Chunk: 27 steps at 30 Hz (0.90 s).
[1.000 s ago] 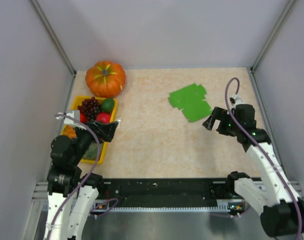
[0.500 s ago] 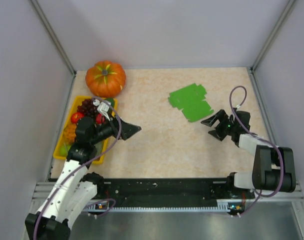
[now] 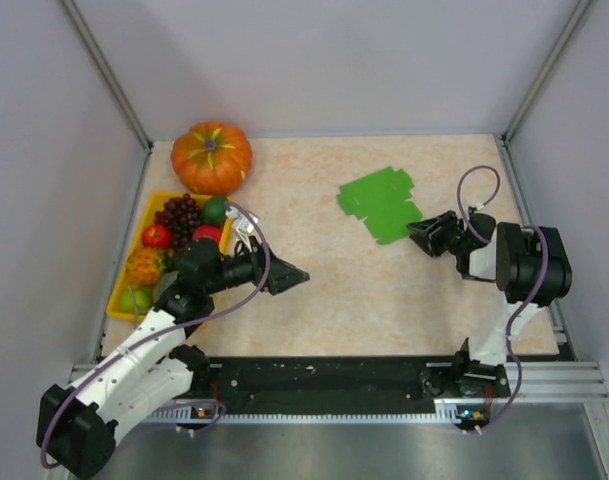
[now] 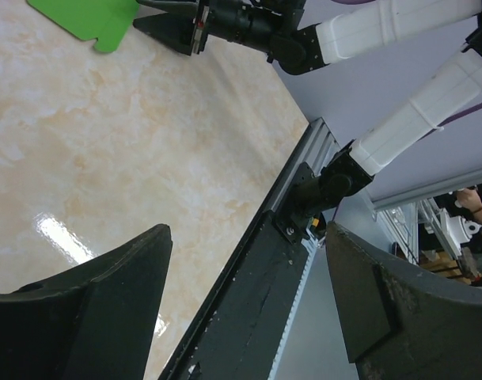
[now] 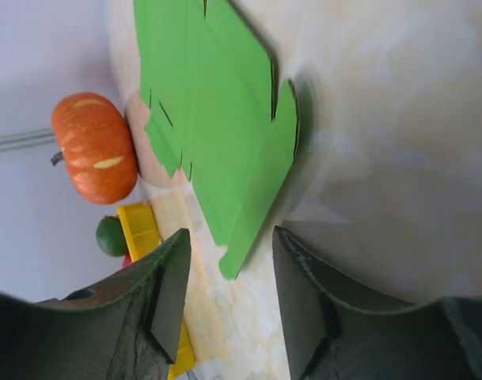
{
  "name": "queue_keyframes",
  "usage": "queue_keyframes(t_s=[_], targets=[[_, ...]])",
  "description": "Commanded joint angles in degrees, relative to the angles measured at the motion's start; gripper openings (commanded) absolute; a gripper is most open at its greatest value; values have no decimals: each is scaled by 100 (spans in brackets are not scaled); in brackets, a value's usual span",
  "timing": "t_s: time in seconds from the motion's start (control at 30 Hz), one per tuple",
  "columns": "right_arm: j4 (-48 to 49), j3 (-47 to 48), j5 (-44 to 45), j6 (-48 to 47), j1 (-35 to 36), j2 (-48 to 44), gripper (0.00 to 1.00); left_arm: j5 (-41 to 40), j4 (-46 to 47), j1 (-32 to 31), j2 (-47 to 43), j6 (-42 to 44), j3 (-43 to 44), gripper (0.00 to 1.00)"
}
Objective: Fold the paper box
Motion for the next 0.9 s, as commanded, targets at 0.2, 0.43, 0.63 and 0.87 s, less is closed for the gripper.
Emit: queue_keyframes(t_s=[0.2, 0.43, 0.63, 0.87], targets=[[5, 934, 615, 184, 42, 906, 11, -311, 92, -84, 271, 192, 424, 82], [-1130, 1665, -666, -1029, 271, 880, 0, -908, -793, -49, 736, 658, 925, 83], [-1974, 929, -1107, -1943, 825, -286, 0, -1339, -1474, 144, 1220, 817, 1453, 85], [-2274, 76, -1932, -2419, 1018, -1210, 0, -1164, -1449, 618, 2089, 650, 1516, 86]])
